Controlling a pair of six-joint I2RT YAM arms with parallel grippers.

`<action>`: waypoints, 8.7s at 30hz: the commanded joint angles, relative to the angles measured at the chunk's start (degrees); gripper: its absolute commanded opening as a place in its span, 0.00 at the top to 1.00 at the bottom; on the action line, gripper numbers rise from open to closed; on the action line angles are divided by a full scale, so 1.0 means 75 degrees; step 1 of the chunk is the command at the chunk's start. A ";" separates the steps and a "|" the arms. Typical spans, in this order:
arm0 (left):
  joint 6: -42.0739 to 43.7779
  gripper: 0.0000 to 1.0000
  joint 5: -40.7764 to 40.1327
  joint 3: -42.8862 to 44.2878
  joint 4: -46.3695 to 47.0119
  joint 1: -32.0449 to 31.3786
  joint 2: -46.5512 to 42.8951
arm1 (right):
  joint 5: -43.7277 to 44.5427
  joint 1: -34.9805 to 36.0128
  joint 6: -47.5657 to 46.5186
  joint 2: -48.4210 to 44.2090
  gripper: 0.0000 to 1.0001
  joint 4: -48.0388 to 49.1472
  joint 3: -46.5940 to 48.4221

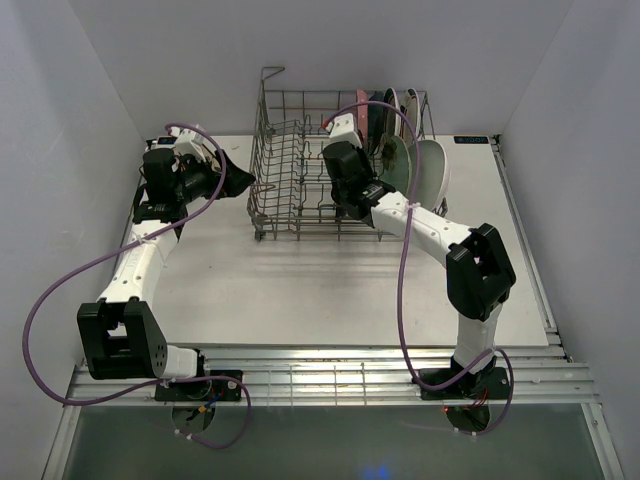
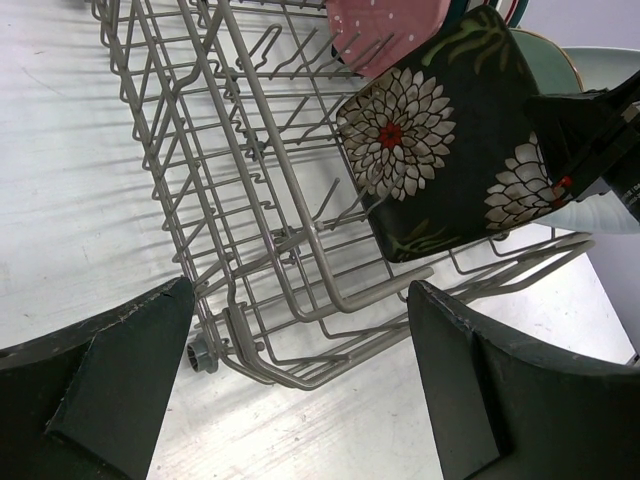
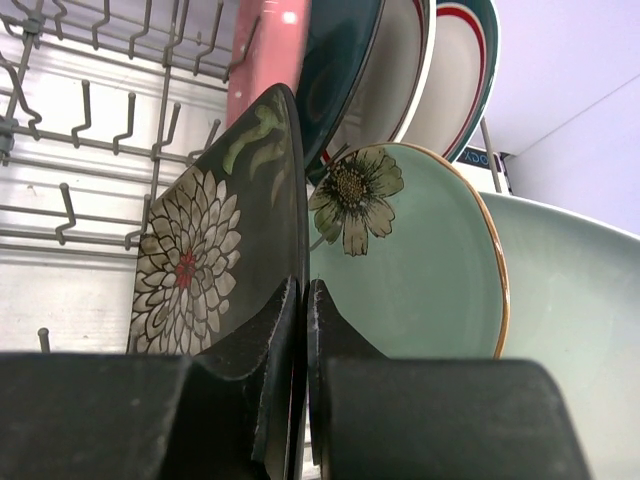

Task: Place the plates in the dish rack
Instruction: Insert the plate into the dish rack, then pick up the plate from the corner of the board, then pick up the plate at the center of the board.

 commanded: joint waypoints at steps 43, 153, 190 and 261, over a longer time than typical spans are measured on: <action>0.0525 0.02 -0.0840 0.0020 -0.0155 -0.0015 -0.0564 | -0.0728 -0.0139 0.0680 -0.2069 0.60 0.0712 -0.0591; -0.3306 0.72 -0.0923 0.1942 0.2095 0.3488 0.6479 | -0.2533 -0.0209 0.2251 -0.8422 0.08 0.3044 -0.7143; -0.2581 1.00 -0.0443 0.0172 0.2435 0.3442 0.3199 | -0.3423 -0.0209 0.2591 -0.8223 0.08 0.2599 -0.6908; 0.2798 1.00 0.2275 -0.1176 -0.3388 0.4941 -0.0178 | -0.9857 0.0810 0.5403 -0.4169 0.06 0.4555 -0.6627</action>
